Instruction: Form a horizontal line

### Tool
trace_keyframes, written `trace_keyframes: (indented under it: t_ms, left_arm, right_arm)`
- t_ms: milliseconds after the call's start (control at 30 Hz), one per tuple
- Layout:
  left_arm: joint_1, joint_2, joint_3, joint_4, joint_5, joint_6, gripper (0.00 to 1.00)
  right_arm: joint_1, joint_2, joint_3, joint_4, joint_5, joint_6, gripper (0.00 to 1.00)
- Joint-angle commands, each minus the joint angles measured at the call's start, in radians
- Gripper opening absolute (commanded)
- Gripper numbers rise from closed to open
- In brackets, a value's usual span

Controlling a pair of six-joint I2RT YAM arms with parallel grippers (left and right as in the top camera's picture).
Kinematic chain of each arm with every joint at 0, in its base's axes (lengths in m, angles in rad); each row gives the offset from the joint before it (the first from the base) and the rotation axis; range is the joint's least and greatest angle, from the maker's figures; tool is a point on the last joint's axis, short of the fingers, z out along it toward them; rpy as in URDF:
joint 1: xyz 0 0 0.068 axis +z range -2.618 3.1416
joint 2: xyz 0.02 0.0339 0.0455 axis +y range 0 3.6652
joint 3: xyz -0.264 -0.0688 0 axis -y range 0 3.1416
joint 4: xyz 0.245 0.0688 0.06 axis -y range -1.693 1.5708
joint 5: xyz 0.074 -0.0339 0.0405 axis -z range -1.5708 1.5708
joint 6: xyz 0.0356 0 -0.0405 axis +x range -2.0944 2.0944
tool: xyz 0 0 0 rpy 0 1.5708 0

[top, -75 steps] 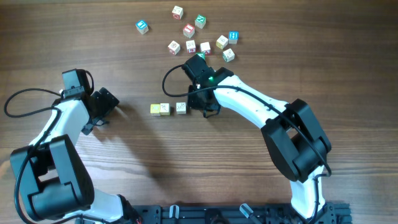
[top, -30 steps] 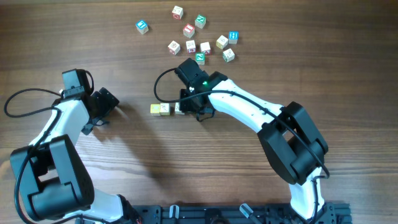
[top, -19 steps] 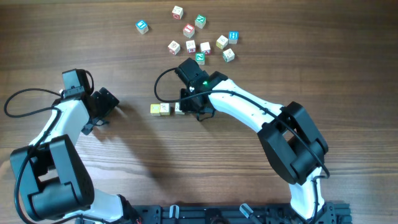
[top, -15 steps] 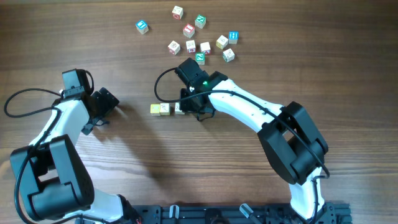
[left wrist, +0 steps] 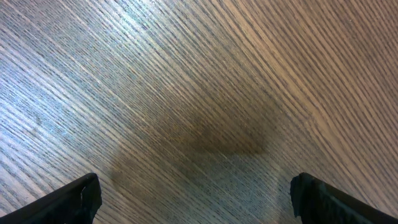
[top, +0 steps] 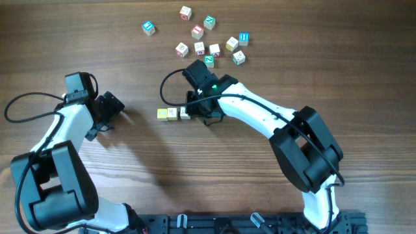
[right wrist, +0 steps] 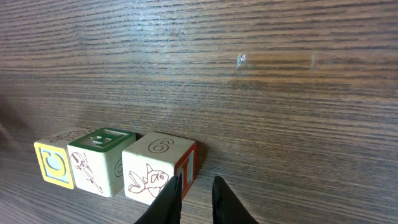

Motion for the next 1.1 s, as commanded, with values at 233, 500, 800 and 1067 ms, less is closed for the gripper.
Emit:
trace_keyframes:
  t_ms: [233,500,800,1067]
  left_arm:
    - [0.002,0.007,-0.005,0.003,-0.009,-0.002,1.00]
    - [0.002,0.007,-0.005,0.003,-0.009,-0.002,1.00]
    - [0.002,0.007,-0.005,0.003,-0.009,-0.002,1.00]
    - [0.002,0.007,-0.005,0.003,-0.009,-0.002,1.00]
  right_arm:
    - [0.001,-0.010,-0.005,0.012,-0.039,0.020,0.19]
    - [0.000,-0.010,-0.005,-0.021,0.061,-0.031,0.19]
    - [0.000,0.005,-0.005,-0.018,0.061,-0.031,0.18]
    - [0.001,0.047,-0.005,-0.018,0.061,-0.032,0.18]
